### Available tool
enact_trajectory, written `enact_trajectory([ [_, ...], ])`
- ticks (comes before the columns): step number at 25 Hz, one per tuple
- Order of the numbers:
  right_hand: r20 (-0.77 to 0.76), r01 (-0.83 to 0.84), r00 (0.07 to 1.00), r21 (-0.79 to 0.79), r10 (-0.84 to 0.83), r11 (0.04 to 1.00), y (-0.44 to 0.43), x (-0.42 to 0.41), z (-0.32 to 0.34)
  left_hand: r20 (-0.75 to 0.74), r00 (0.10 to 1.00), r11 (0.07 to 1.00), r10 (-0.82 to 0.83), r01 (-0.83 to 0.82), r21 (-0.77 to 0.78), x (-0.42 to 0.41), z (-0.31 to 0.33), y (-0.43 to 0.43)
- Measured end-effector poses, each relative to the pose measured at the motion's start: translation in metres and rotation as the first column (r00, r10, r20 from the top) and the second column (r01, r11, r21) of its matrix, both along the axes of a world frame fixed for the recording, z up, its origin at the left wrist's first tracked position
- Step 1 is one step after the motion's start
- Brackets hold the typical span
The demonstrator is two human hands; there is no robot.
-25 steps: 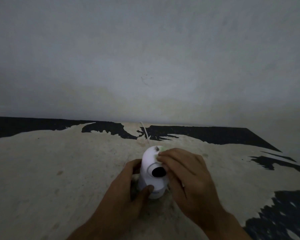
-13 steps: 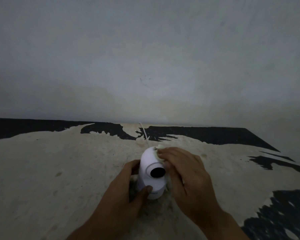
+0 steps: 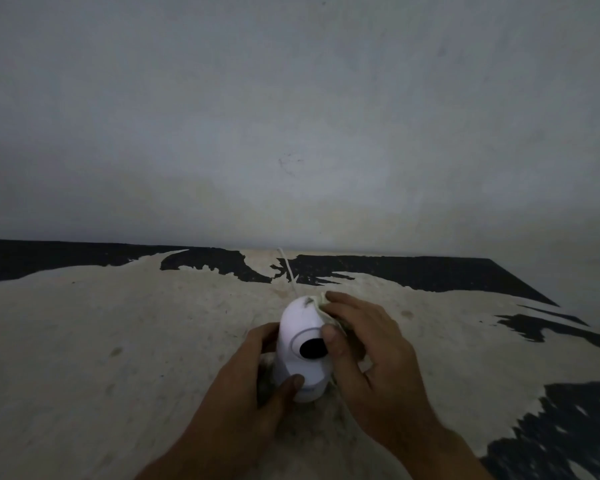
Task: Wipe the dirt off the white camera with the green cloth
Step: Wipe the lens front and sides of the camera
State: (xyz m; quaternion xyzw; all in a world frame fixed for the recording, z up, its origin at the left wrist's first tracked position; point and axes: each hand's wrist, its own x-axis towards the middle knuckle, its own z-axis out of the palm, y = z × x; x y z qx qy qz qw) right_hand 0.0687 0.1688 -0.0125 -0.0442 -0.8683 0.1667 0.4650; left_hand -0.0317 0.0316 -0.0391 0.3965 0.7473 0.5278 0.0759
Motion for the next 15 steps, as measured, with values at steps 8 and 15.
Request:
enact_trajectory([
  [8, -0.011, 0.028, 1.0, 0.157, -0.027, 0.987, -0.001, 0.001, 0.001, -0.05, 0.999, 1.0, 0.02, -0.021, -0.017, 0.0, 0.001, 0.001],
  [15, 0.029, -0.036, 0.999, 0.188, 0.031, 0.981, -0.011, -0.005, -0.002, -0.063, 0.997, 0.999, 0.04, -0.04, -0.001, 0.0, 0.0, 0.0],
])
